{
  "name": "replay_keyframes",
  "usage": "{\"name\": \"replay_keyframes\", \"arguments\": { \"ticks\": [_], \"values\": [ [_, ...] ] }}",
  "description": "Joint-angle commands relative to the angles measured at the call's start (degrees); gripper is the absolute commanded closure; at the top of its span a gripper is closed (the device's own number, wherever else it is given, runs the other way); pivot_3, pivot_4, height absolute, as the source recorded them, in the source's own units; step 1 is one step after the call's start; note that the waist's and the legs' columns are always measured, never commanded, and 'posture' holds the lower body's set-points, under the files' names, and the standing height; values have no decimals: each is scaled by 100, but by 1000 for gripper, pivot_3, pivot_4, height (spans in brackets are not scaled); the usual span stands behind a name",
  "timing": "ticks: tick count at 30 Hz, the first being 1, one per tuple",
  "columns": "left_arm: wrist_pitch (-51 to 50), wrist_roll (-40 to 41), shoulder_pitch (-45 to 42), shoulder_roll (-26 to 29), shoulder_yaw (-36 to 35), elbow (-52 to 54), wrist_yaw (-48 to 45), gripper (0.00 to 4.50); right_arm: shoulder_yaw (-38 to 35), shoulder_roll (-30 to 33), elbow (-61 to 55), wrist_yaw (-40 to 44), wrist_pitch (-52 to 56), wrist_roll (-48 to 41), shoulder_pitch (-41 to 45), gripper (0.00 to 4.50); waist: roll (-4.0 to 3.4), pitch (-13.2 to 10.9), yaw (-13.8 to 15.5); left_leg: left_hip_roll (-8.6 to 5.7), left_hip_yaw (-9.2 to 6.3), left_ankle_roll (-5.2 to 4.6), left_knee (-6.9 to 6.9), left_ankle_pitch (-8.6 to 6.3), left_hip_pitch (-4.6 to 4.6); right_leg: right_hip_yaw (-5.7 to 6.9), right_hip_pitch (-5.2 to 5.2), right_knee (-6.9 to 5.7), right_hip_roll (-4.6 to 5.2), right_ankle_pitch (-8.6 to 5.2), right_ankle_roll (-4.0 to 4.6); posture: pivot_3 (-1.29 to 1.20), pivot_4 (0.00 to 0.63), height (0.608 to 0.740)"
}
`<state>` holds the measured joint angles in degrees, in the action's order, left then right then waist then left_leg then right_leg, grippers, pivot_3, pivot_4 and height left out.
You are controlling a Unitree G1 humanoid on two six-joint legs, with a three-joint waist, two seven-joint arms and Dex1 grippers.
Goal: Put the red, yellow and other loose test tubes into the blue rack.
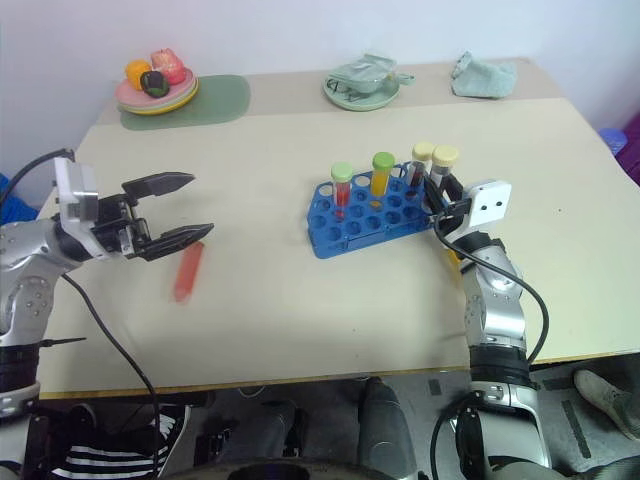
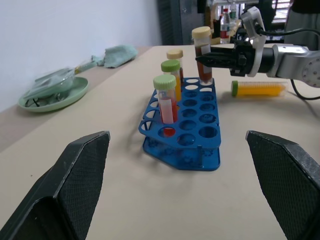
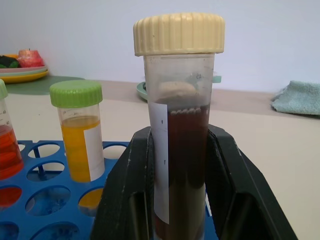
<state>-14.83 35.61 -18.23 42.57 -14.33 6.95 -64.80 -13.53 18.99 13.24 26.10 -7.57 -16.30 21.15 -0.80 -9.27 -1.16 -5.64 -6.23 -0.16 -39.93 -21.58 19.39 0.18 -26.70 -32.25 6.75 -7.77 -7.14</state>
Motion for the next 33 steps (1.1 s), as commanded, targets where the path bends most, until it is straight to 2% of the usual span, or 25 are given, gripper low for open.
{"name": "replay_keyframes", "arguments": {
  "ticks": [1, 5, 7, 12, 13, 19, 25, 30, 33],
  "values": [
    [-14, 88, -70, 108, -164, 97, 1, 0, -33, -25, -43, -18, -87, -57, 49, 3744, 0, 0, 0, 0, 0, 0, 0, 0, 0, 0, 0, 0, 0, 0, 0, 0, 150, 740],
    [-15, 88, -75, 117, -169, 111, 11, 0, -165, -78, -25, 81, 103, -398, 23, 3744, 0, 0, 1, 0, 0, 0, 0, 0, 0, 0, 0, 0, 0, 0, 0, 0, 150, 740],
    [-15, 88, -74, 116, -166, 116, 18, 0, -235, -70, -94, 246, 242, -667, 15, 2698, 0, 0, 3, 0, 0, 0, 0, 0, 0, 0, 0, 0, 0, 0, 0, 0, 150, 740],
    [5, 76, -79, 95, -147, 110, 28, 0, -234, 60, -164, 280, 268, -620, 41, 254, 0, 0, 5, 0, 0, 0, 0, 0, 0, 0, 0, 0, 0, 0, 0, 0, 150, 740],
    [11, 72, -77, 87, -141, 114, 32, 0, -237, 82, -182, 295, 285, -623, 39, 61, 0, 0, 6, 0, 0, 0, 0, 0, 0, 0, 0, 0, 0, 0, 0, 0, 150, 740],
    [85, 58, -51, -26, -77, 121, 39, 0, -313, 661, -917, 645, 1070, -886, -255, 61, 0, 0, 28, 0, 0, 0, -1, 0, 2, 0, 0, 1, 0, 0, 0, 0, 150, 740],
    [183, 4, 55, -156, -17, 126, 12, 0, -542, 2337, -2122, 1752, 2853, -1642, -913, 61, -4, -1, 58, -1, 1, -3, -2, -2, 4, 0, 4, 5, 1, 0, 0, 0, 150, 740],
    [273, -38, 128, -273, 31, 105, -15, 0, -796, 3513, -2463, 2105, 4135, -1959, -1096, 61, 2, 1, 54, 2, 6, -6, -3, -3, -3, -1, 10, 5, 1, 0, 0, 0, 150, 740],
    [363, -79, 136, -360, 95, 60, -3, 0, -512, 4470, -2415, 2057, 5188, -1678, -940, 61, -1, 0, 67, 3, 13, -10, -5, -6, -1, -1, 9, 5, 4, 0, 0, 0, 150, 740]
  ]
}}
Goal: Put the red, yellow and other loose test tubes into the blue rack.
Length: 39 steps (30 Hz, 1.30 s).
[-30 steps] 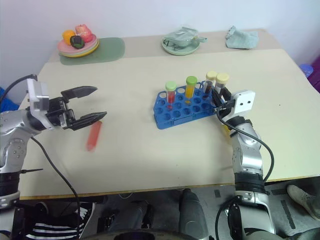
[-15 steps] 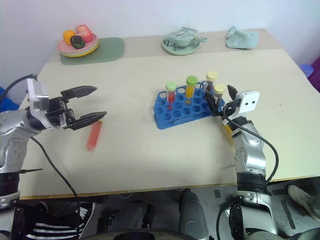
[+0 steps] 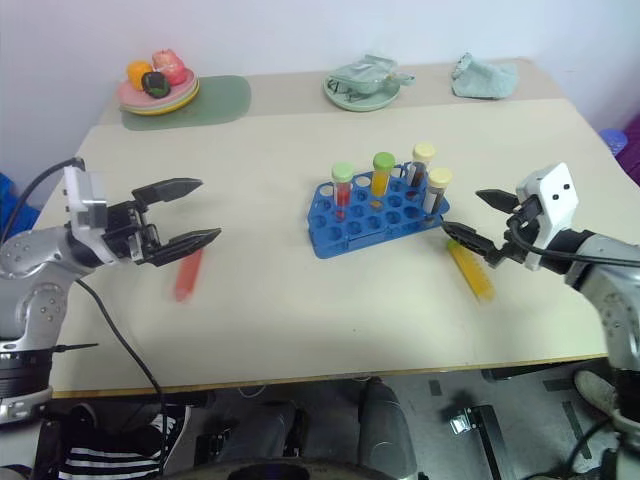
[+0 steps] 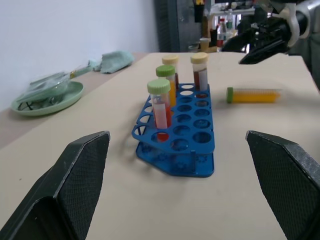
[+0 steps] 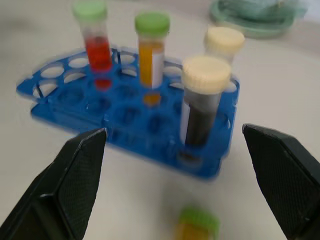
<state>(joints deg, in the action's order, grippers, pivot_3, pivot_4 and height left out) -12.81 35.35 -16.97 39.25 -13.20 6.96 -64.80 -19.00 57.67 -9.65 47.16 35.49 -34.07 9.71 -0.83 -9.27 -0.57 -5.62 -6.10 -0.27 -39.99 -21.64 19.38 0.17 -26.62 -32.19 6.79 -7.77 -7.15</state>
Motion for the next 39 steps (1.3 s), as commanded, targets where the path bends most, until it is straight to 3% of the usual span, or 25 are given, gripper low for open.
{"name": "replay_keyframes", "arguments": {
  "ticks": [1, 4, 8, 11, 13, 17, 26, 39],
  "values": [
    [192, -65, 8, -52, 8, 55, 6, 0, 181, 819, -115, -174, 1297, 147, 326, 61, 2, 1, 13, 1, -1, -1, -1, 0, 1, 1, 2, 2, 0, 0, 0, 0, 150, 740],
    [241, -105, -20, -148, 104, 61, 51, 0, 772, 1421, -258, 3, 2209, 112, 675, 61, 4, 1, 23, 2, -1, -1, -4, -1, 2, 1, 1, 4, 1, 0, 0, 0, 150, 740],
    [239, -144, -70, -316, 234, 134, 138, 0, 1697, 1493, -73, -190, 3581, 194, 1746, 61, 4, 1, 19, 3, 3, -2, -3, -2, 4, 1, 0, 15, 3, 0, 0, 0, 150, 740],
    [222, -162, -34, -388, 315, 271, 241, 0, 2204, 1137, 425, -348, 4641, 214, 2753, 61, 5, 0, 20, 3, 4, -3, -3, -2, 8, 1, -5, 15, 4, 0, 0, 0, 150, 740],
    [191, -146, 47, -402, 314, 406, 311, 0, 2742, 1135, 523, -386, 4650, 503, 3079, 61, 5, 0, 23, 3, 4, -2, -3, -2, 9, 1, -6, 14, 3, 0, 0, 0, 150, 740],
    [81, -92, 299, -402, 265, 742, 483, 0, 3141, 735, 1185, -524, 5178, 654, 3736, 61, 7, 0, 78, 2, 6, -3, -1, -2, 12, 1, -9, 13, 3, 0, 0, 0, 150, 740],
    [-95, 13, 762, -375, 128, 1339, 873, 0, 3403, 230, 1741, -838, 5544, 958, 4045, 61, 7, 0, 133, 0, 4, -3, -3, -2, 13, 1, -9, 11, 4, 1, 0, 0, 150, 740],
    [-140, 79, 887, -372, 109, 1491, 1017, 0, 3438, 506, 1456, -974, 5701, 352, 3550, 61, 7, 0, 130, 0, 4, -3, -2, -2, 13, 1, -9, 10, 3, 1, 0, 0, 150, 740]
  ]
}}
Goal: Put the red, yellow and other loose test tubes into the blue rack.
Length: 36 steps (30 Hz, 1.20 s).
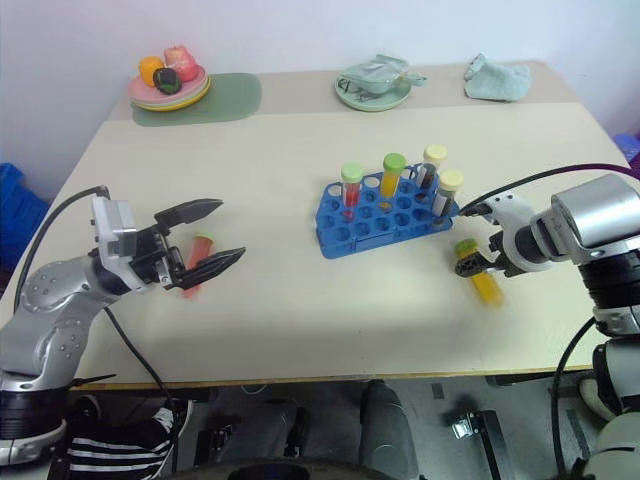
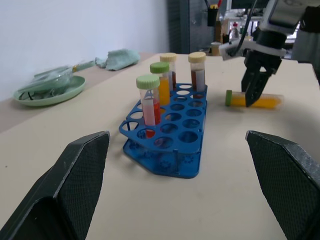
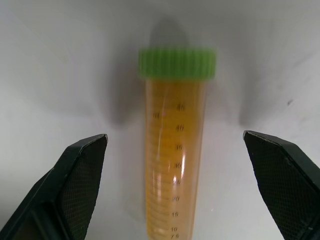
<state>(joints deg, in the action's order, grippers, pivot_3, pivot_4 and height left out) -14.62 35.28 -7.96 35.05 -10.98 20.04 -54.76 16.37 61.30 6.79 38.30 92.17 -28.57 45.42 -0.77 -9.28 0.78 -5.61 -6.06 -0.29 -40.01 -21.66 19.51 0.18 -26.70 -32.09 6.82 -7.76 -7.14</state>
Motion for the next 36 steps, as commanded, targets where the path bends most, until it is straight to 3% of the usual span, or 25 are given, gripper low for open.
{"name": "replay_keyframes", "arguments": {
  "ticks": [1, 6, 7, 9, 15, 21, 25, 27, 29, 32, 35, 36],
  "values": [
    [42, 95, -15, 48, -112, 180, 14, 0, -106, 147, -215, -130, 33, -257, -52, 61, 0, 0, -6, 0, 0, 0, 0, 0, 0, 0, 0, 0, 0, 0, 0, 0, 150, 740],
    [45, 107, -20, 71, -111, 160, -6, 0, -170, 100, -169, -353, 33, -440, -98, 61, 0, 0, -7, 1, 1, 0, 1, 0, -2, 0, 0, 1, -1, 0, 0, 0, 150, 740],
    [46, 106, -20, 77, -115, 155, -12, 0, -181, 85, -164, -399, 33, -496, -112, 290, 0, 0, -7, 1, 1, 0, 1, 0, -2, 0, 0, 1, -1, 0, 0, 0, 150, 740],
    [43, 110, -20, 86, -128, 154, -14, 0, -211, 49, -204, -500, 33, -552, -173, 940, 0, 0, -3, 1, 1, 0, 1, 0, -2, 0, 0, 1, -1, 0, 0, 0, 150, 740],
    [38, 130, 20, 121, -151, 163, -17, 0, -316, 21, -326, -717, 33, -679, -318, 3743, 2, 1, -7, 1, 1, 0, 1, 0, -3, 0, 1, 1, -1, 0, 0, 0, 150, 740],
    [58, 121, -6, 134, -134, 124, -31, 0, -393, 214, -476, -605, 33, -1058, -331, 3764, 3, 2, -5, 1, 1, 0, 1, 0, -4, 0, 3, 1, -1, 0, 0, 0, 150, 740],
    [91, 117, -20, 139, -147, 70, -68, 0, -640, 1036, -1536, 559, 16, -2137, -881, 3764, 0, 0, 20, 1, -3, 0, 3, 0, 1, 1, 0, 2, -1, 0, 0, 0, 150, 740],
    [122, 105, -33, 141, -148, 14, -103, 0, -1039, 1422, -2402, 1198, -1230, -1944, -1658, 3764, 0, 0, 22, 1, -2, -3, 2, -2, 2, 2, 2, 6, -1, 0, -1, 0, 150, 740],
    [155, 84, -61, 144, -140, -49, -140, 0, -1803, 1191, -2852, 1396, -2004, -1978, -2217, 3764, 5, 1, -1, 2, -1, -5, 2, -3, -6, 6, 11, 7, -2, -1, -2, 0, 150, 740],
    [175, 55, -186, 146, -117, -170, -194, 0, -2818, 330, -3125, 1345, -3289, -1826, -2777, 3764, 13, 6, -26, 8, 9, -5, 0, -3, -20, 4, 20, 7, -5, 0, -3, 0, 150, 740],
    [195, 22, -326, 167, -92, -297, -272, 0, -3071, -243, -3303, 1109, -4125, -1420, -3181, 3764, 13, 8, 15, 8, 8, -4, -1, -3, -20, 3, 19, -2, -5, 0, -3, 0, 150, 740],
    [185, 20, -417, 178, -79, -356, -295, 0, -3149, -722, -3281, 700, -4395, -1340, -3144, 3764, 24, 12, 19, 5, 6, -5, -2, -3, -19, 3, 19, -2, -4, 0, -3, 0, 150, 740]
  ]
}}
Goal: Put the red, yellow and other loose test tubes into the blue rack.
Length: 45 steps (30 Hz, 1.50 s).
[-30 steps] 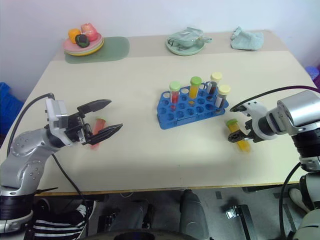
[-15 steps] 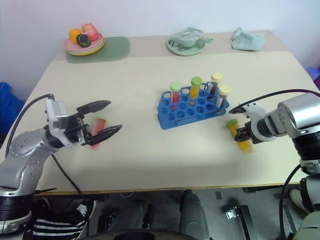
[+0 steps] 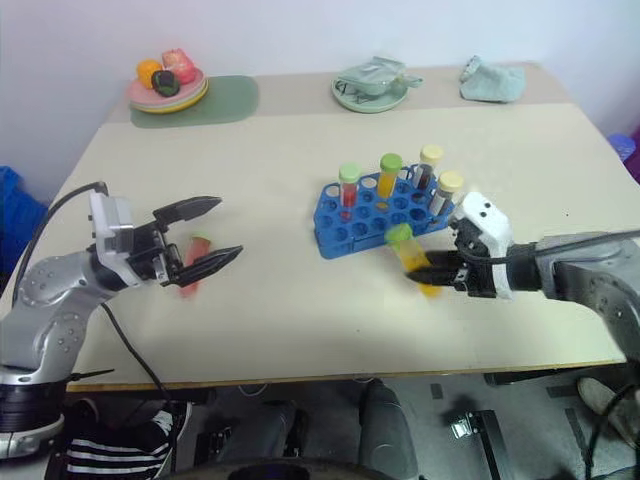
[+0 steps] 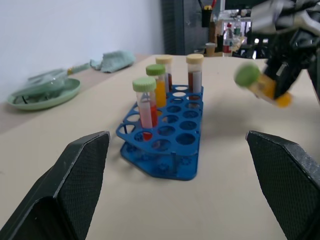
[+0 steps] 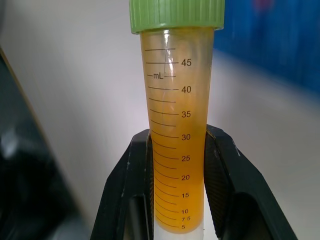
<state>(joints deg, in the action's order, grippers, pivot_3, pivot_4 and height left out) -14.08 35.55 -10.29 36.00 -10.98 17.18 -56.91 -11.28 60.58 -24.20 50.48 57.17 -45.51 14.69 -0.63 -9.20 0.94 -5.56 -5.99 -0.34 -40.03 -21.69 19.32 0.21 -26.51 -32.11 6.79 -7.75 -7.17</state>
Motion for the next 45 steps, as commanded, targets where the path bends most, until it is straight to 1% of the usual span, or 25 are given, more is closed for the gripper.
{"name": "replay_keyframes", "arguments": {
  "ticks": [1, 2, 4, 6, 7, 9, 11, 14, 16, 19, 22, 27, 32, 45],
  "values": [
    [172, -47, -251, 118, -63, -135, -145, 0, -427, -1069, -190, -881, -1257, 534, -49, 3764, 25, 12, -8, -1, -6, 0, 0, 0, 2, 1, 0, 1, 0, 0, 0, 0, 150, 740],
    [200, -69, -307, 145, -56, -191, -195, 0, -440, -1424, -195, -1080, -1619, 687, -44, 3764, 26, 12, -13, 0, -8, 2, 1, 1, 1, 1, 0, 1, -2, 0, 1, 0, 150, 740],
    [169, -21, -412, 171, -100, -281, -236, 0, -328, -1919, -156, -1375, -2440, 1257, -66, 3764, 23, 11, -14, -2, -8, 3, 0, 2, 3, 0, -5, 0, -1, 1, 1, 0, 150, 740],
    [184, -12, -439, 219, -133, -367, -314, 0, -331, -2462, 38, -1941, -2777, 1569, 11, 3764, 24, 12, -23, -3, -9, 4, 2, 2, 4, 0, -10, -4, 0, 0, 1, 0, 150, 740],
    [220, -37, -439, 254, -142, -416, -368, 0, -321, -2670, 158, -2012, -3040, 1666, 42, 3764, 24, 11, -27, -2, -9, 5, 3, 1, 2, 1, -9, -4, -1, 0, 2, 0, 150, 740],
    [179, 14, -484, 306, -203, -476, -403, 0, -203, -2991, 343, -2236, -3649, 2101, 48, 3764, 23, 11, -32, -3, -8, 6, 4, 1, 3, 0, -12, -4, -2, 0, 2, 0, 150, 740],
    [179, 24, -524, 352, -224, -581, -465, 0, -141, -3439, 595, -2618, -3920, 2287, 141, 3764, 23, 11, -39, -3, -9, 8, 5, 2, 3, 1, -13, -5, -3, 0, 3, 0, 150, 740],
    [189, -11, -653, 405, -184, -740, -580, 0, 271, -3702, 921, -2653, -4628, 2896, 48, 3764, 21, 10, -42, -3, -9, 9, 5, 2, 3, 1, -13, -6, -4, 0, 3, 0, 150, 740],
    [221, -41, -779, 414, -137, -837, -650, 0, 312, -4020, 1114, -2757, -4793, 2850, 25, 3764, 21, 10, -47, -4, -8, 8, 6, 2, 3, 1, -13, -6, -4, 0, 3, 0, 150, 740],
    [219, -97, -927, 419, -74, -928, -707, 0, 584, -4159, 1399, -2737, -5280, 3230, -78, 3764, 21, 10, -56, -4, -9, 9, 6, 2, 3, 1, -13, -6, -4, 0, 3, 0, 150, 740],
    [127, -52, -1003, 440, -120, -941, -724, 0, 623, -4306, 1625, -2814, -5528, 3316, -94, 3764, 20, 10, -82, -5, -10, 8, 6, 2, 2, 1, -13, -6, -5, 0, 3, 0, 150, 740],
    [66, -34, -957, 540, -183, -897, -770, 0, 675, -4356, 2004, -2831, -5925, 3560, -83, 3764, 19, 9, -171, -4, -15, 10, 10, 3, 3, 1, -14, -5, -8, -1, 4, 0, 150, 740],
    [12, -15, -961, 587, -198, -875, -776, 0, 587, -4319, 2276, -2788, -6095, 3550, -21, 3764, 18, 9, -188, -3, -14, 11, 13, 3, 2, 1, -17, -6, -10, -1, 4, 0, 150, 740],
    [-21, -8, -900, 639, -273, -830, -772, 0, 820, -4504, 2408, -2754, -6171, 3609, 9, 3764, 18, 9, -189, -2, -15, 12, 13, 3, 2, 1, -16, -6, -10, -1, 5, 0, 150, 740]
  ]
}}
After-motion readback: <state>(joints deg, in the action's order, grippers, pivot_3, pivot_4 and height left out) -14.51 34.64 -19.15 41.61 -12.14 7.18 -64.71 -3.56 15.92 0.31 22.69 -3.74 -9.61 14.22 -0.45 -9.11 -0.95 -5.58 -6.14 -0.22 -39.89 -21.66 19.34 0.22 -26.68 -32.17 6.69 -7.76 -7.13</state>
